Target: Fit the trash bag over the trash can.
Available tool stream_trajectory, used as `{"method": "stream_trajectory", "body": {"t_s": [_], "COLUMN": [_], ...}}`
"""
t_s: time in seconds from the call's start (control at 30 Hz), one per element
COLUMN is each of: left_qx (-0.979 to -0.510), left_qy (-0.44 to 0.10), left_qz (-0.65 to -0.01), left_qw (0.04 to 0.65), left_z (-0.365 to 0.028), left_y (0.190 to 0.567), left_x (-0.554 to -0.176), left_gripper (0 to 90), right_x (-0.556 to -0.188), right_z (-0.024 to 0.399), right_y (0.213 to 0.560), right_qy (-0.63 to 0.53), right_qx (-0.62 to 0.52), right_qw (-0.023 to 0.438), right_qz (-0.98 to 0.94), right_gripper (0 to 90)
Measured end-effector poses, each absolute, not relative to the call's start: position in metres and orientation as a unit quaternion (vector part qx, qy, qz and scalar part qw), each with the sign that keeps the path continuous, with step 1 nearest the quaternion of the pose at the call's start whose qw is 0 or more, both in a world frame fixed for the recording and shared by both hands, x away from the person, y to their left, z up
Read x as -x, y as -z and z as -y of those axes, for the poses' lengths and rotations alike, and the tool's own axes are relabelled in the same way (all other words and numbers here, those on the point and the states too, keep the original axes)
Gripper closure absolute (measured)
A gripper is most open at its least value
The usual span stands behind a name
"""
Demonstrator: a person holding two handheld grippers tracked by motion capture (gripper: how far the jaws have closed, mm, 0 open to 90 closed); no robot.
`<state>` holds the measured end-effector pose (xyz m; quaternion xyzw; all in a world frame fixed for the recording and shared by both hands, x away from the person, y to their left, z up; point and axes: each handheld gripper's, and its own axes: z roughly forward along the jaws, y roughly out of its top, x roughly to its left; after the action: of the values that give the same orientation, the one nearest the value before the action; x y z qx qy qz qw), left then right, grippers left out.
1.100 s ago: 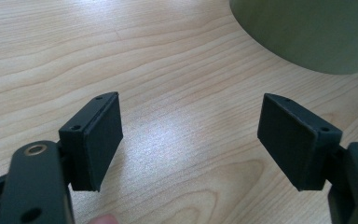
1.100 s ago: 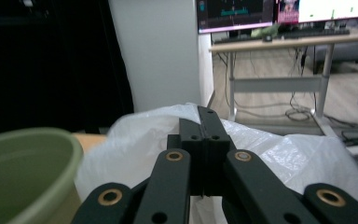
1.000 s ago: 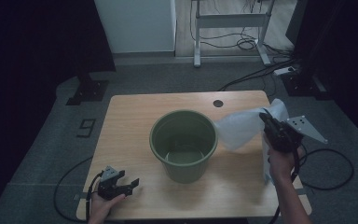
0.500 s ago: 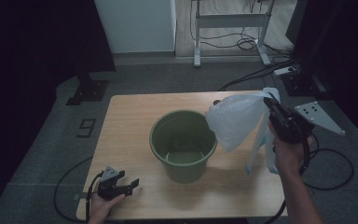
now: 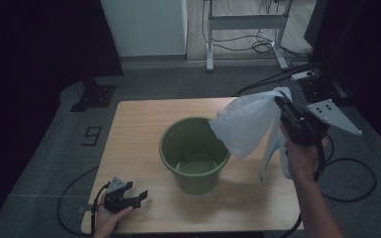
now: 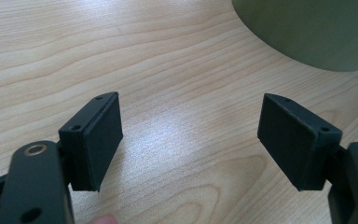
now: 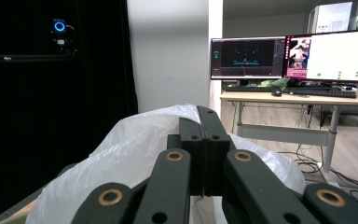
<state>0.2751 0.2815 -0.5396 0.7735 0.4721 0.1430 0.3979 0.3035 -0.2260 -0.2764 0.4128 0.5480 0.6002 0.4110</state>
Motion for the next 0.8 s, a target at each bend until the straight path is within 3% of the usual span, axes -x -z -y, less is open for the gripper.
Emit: {"method": "stream_trajectory", "body": {"t_s": [0.47,0.8], "left_qx": [-0.773,-0.772], "left_qy": [-0.142,-0.14], "left_qz": [-0.47,-0.468], "left_qw": [0.401,0.407], "left_z": [-0.283,-0.283], "left_y": [0.54,0.539], "left_x": [-0.274,-0.274], "left_gripper": [21.6,21.4], "right_x": [-0.299,-0.292], "right_z": [0.216,0.182], "right_y": [0.237,0.208], "right_qy": [-0.62,-0.634], "right_qx": [-0.396,-0.356], "right_qw": [0.419,0.423], "right_qz": [-0.532,-0.54], "right_gripper": [89.3,89.3]}}
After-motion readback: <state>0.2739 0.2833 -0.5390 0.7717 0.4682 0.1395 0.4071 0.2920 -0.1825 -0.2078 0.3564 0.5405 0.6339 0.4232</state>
